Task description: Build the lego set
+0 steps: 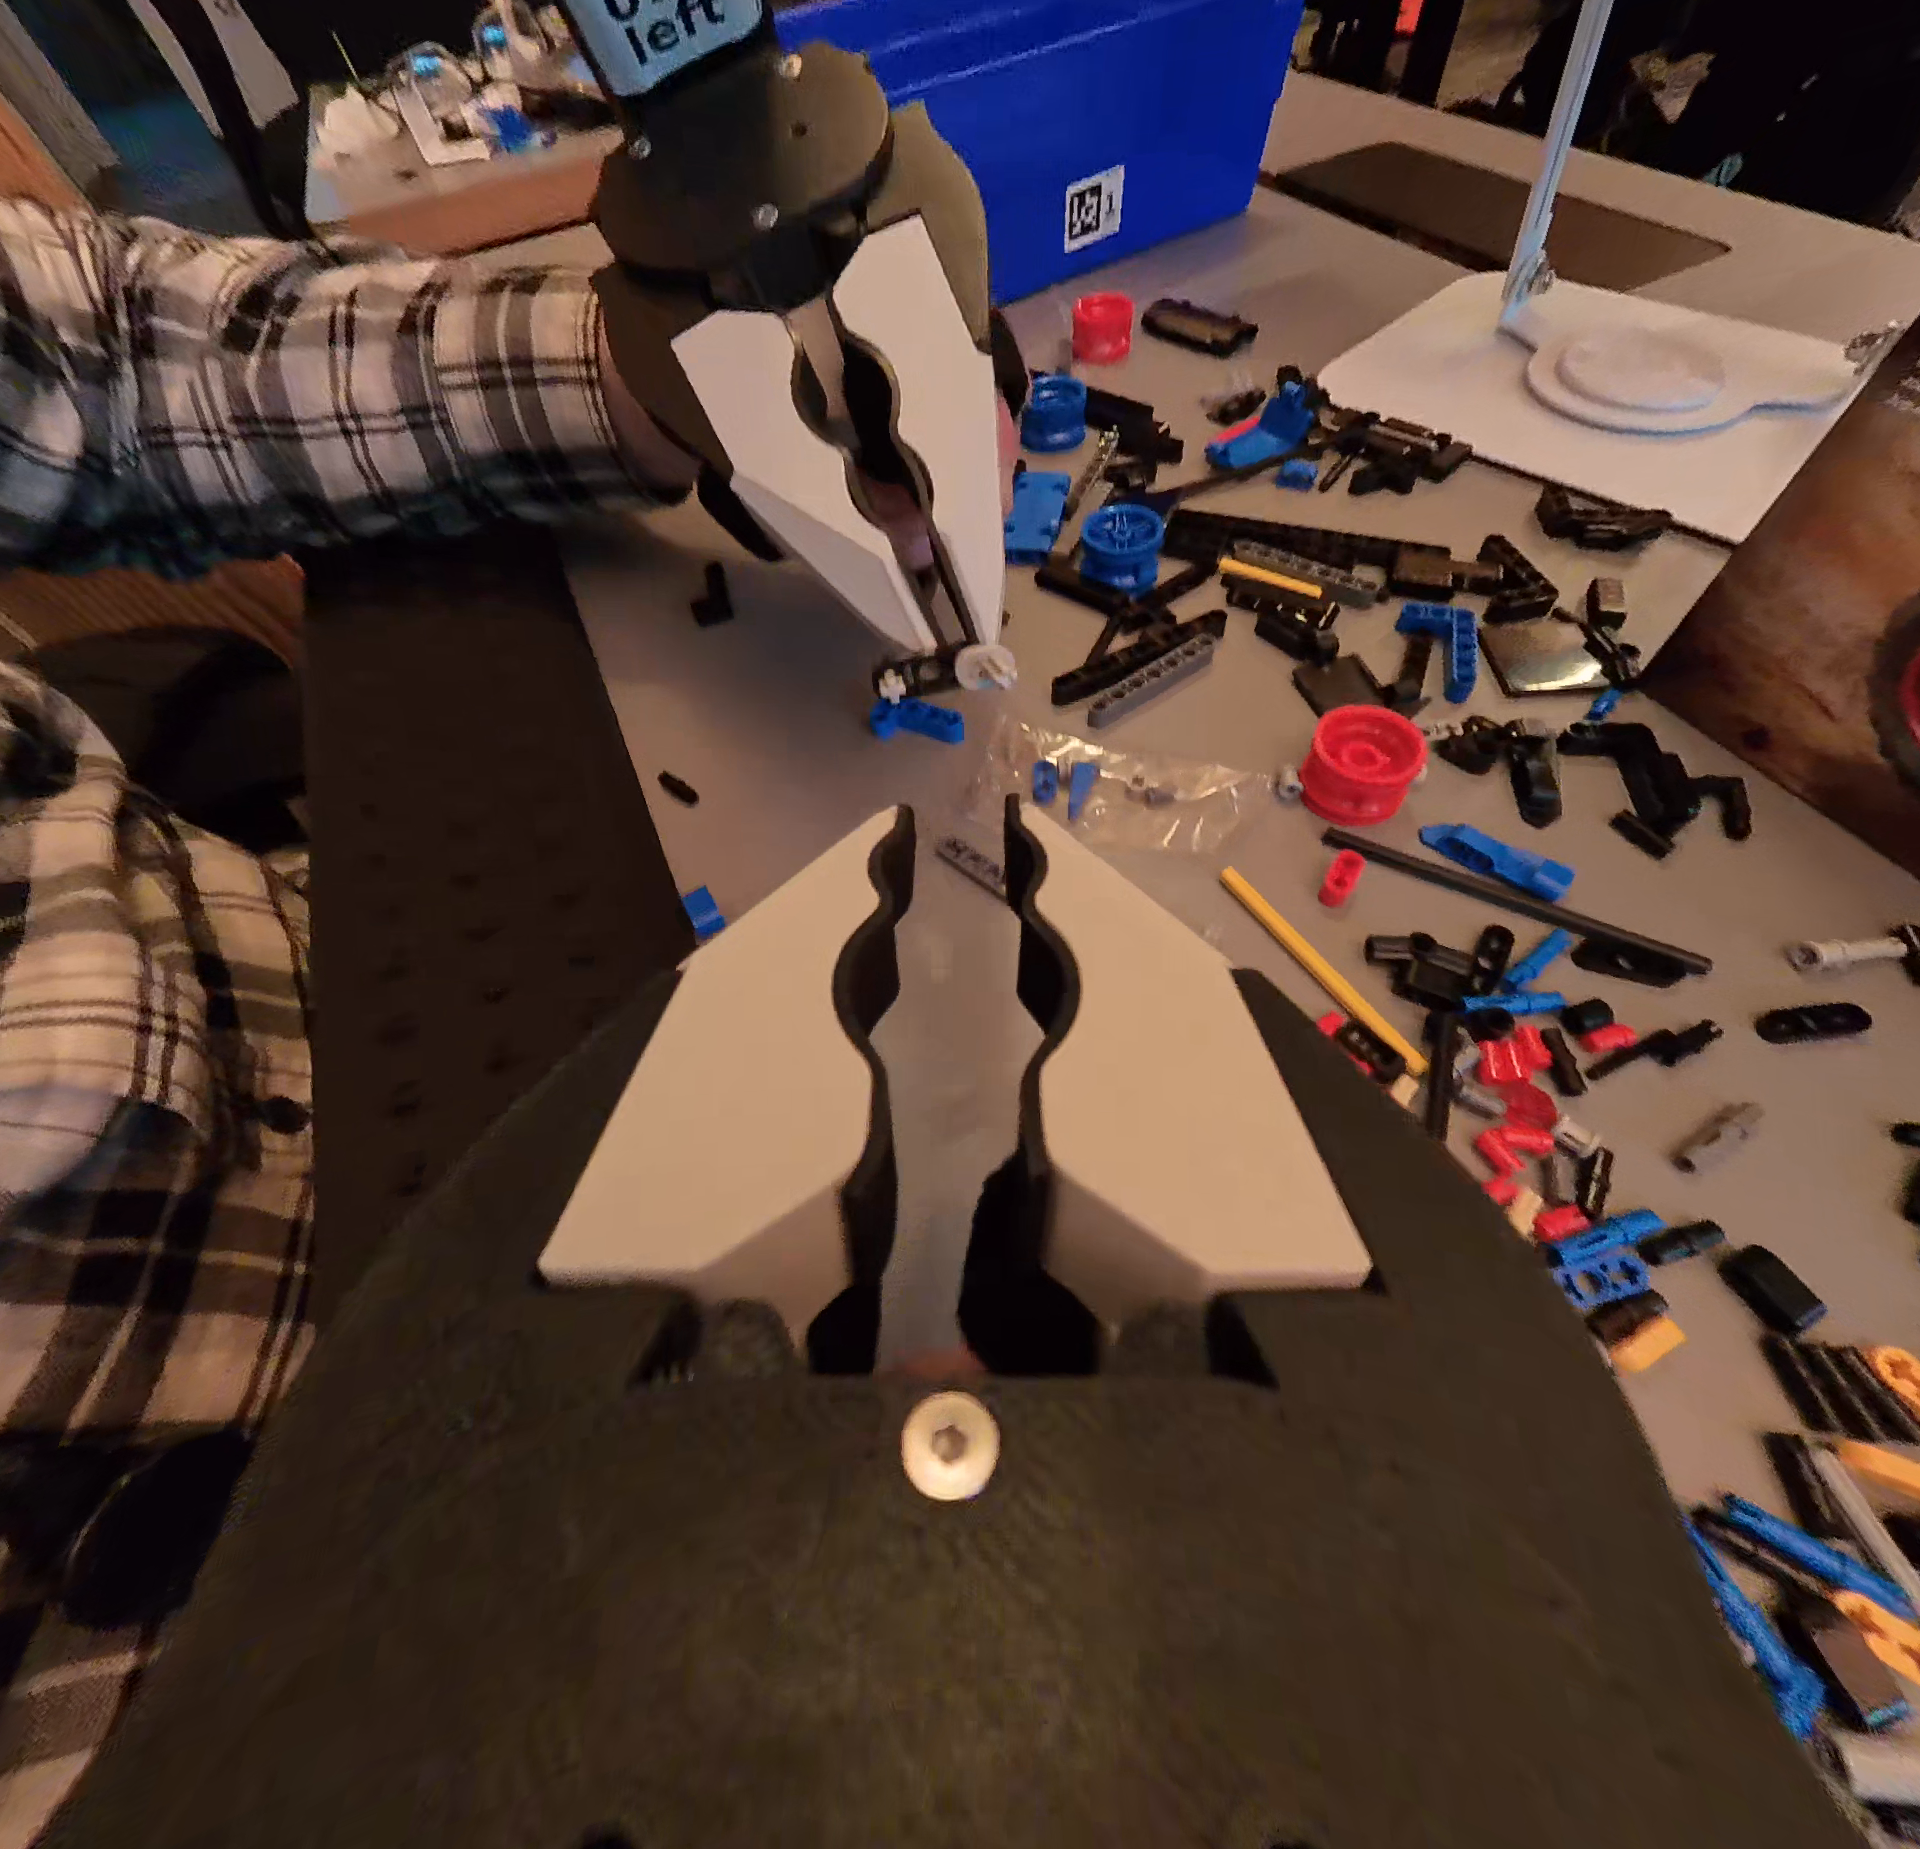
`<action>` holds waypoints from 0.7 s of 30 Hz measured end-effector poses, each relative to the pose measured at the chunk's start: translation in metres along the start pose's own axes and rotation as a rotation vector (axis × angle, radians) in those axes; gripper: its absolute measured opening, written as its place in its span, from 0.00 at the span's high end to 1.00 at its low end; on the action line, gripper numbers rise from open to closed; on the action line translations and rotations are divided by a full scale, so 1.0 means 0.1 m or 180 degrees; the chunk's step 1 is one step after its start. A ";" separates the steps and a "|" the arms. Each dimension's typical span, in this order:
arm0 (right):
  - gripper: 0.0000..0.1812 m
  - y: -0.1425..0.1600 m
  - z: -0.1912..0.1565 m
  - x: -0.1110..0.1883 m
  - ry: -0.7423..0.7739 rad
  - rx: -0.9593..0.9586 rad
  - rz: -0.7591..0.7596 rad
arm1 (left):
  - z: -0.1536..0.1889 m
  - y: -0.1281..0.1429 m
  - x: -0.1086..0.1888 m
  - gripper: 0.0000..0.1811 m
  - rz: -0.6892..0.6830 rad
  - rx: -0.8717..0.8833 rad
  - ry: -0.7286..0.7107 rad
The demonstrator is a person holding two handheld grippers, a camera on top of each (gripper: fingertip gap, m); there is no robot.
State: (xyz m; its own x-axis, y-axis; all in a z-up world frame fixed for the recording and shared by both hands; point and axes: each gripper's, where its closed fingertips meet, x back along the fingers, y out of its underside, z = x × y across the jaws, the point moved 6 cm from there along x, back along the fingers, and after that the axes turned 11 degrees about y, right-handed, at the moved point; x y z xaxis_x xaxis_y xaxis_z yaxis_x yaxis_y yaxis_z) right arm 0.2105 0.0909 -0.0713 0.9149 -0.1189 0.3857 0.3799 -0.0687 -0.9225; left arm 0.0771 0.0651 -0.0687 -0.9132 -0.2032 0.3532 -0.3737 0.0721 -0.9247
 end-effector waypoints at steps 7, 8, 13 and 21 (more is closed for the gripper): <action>0.85 -0.14 -0.05 -0.10 0.0020 0.0089 0.0231 | 0.00 -0.03 0.02 0.98 0.0152 0.0169 0.0084; 0.84 -0.15 -0.06 -0.11 0.0024 0.0129 0.0252 | 0.00 -0.04 0.02 0.98 0.0193 0.0203 0.0117; 0.85 -0.22 -0.11 -0.16 0.0063 0.0388 0.0385 | 0.02 -0.07 0.04 0.98 0.0354 0.0336 0.0248; 0.89 -0.29 -0.18 -0.18 0.0250 0.0940 0.0512 | 0.06 -0.09 0.09 0.98 0.0584 0.0602 0.0614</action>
State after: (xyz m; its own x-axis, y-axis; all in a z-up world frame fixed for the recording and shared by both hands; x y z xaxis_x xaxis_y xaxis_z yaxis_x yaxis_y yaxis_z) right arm 0.1805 0.0768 -0.0510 0.9575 -0.1816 0.2243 0.2650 0.2453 -0.9325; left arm 0.0734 0.0568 -0.0586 -0.9832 -0.0136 0.1818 -0.1797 -0.0958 -0.9790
